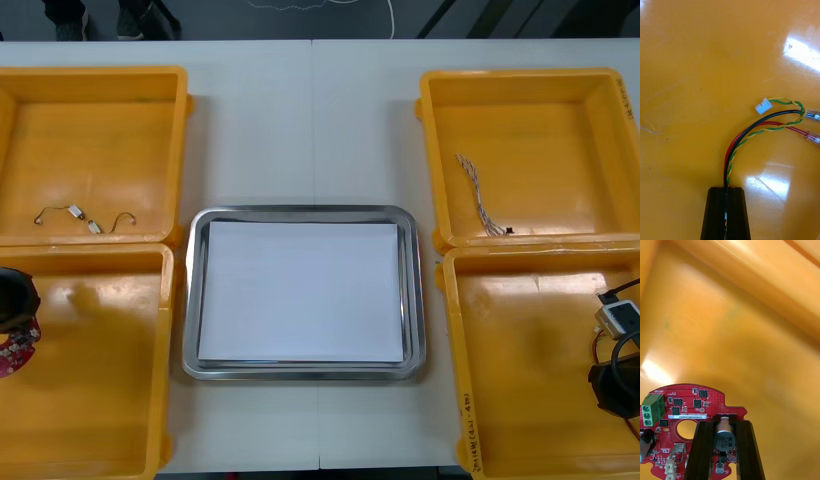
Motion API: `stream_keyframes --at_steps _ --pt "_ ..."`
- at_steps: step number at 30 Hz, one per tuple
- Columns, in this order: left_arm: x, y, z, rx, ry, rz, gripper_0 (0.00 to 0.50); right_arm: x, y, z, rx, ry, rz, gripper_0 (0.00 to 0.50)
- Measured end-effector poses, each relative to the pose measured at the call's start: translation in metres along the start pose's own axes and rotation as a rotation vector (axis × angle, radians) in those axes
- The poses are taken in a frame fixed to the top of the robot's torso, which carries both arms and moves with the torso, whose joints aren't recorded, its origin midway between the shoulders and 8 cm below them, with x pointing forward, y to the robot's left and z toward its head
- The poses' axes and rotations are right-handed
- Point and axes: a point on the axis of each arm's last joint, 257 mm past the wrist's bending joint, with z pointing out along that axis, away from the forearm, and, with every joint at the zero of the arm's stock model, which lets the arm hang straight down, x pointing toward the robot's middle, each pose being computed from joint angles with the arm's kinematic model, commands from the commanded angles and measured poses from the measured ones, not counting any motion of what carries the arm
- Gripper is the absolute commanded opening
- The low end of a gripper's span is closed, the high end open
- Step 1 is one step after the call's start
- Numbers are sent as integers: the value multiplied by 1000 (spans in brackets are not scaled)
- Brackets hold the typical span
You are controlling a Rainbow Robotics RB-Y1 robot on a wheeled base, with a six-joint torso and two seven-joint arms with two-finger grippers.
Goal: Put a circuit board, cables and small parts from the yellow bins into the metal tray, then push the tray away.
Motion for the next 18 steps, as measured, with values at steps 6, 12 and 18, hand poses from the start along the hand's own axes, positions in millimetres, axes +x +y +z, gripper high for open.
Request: stream_keyframes --at_steps 6,12,18 --pt "22 -15 -1 5 19 82 0 -1 1 0 -3 -3 2 0" --pt "48 -23 3 28 64 142 0 5 9 -10 -30 46 -5 0" --pt "62 -30 9 68 75 213 0 -1 17 -42 -43 81 -37 0"
